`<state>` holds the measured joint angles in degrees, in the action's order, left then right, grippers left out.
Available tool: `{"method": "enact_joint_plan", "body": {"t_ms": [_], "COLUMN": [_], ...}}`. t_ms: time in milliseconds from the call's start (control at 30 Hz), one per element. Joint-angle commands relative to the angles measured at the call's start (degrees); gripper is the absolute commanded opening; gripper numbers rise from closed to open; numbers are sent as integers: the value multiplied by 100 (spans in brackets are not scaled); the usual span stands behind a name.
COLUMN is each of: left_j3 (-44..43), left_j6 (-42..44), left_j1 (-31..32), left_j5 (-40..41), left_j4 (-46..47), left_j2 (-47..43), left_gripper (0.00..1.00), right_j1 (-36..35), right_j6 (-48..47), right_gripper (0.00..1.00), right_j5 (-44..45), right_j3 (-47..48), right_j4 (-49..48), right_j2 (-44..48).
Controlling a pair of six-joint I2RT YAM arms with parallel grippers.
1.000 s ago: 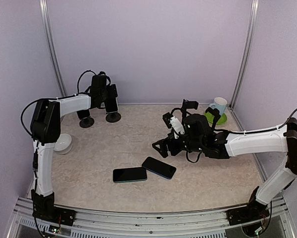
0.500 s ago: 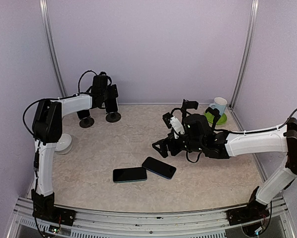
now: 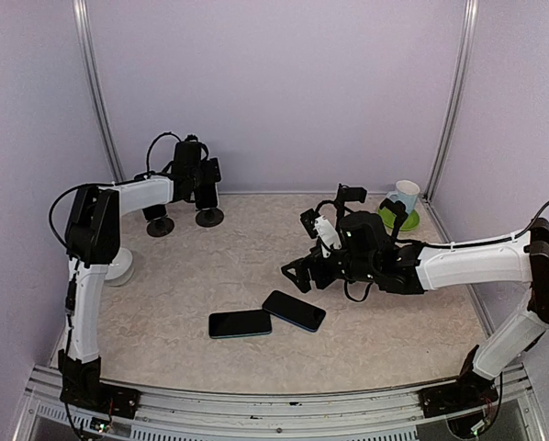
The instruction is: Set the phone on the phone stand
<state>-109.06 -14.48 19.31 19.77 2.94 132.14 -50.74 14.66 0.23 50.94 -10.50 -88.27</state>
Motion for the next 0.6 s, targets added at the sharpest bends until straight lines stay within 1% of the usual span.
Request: {"method": "enact_joint_plan", "body": {"t_ms": [0,200,300,367,567], "left_j3": [-209,-272,-292,-292,-246], "left_j6": [58,32,1,-10,-35], "left_j1": [-22,-23,-24,-22,-11], "left_j5": [53,54,45,45,27], "left_j4": [-50,-42,-48,-56,-116], "left_j2": [181,225,206,170,-92], "left_gripper": [88,91,94,98,99], "right_j1": [49,54,54,51,49], "right_j6": [14,19,16,16,5], "right_gripper": [100,100,100,100,100], "right_j5": [-10,2,-2,-5,24], "right_j3": [81,79,82,86,67], "right_j4": [2,4,2,10,25], "right_j2": [3,5,5,11,29]}}
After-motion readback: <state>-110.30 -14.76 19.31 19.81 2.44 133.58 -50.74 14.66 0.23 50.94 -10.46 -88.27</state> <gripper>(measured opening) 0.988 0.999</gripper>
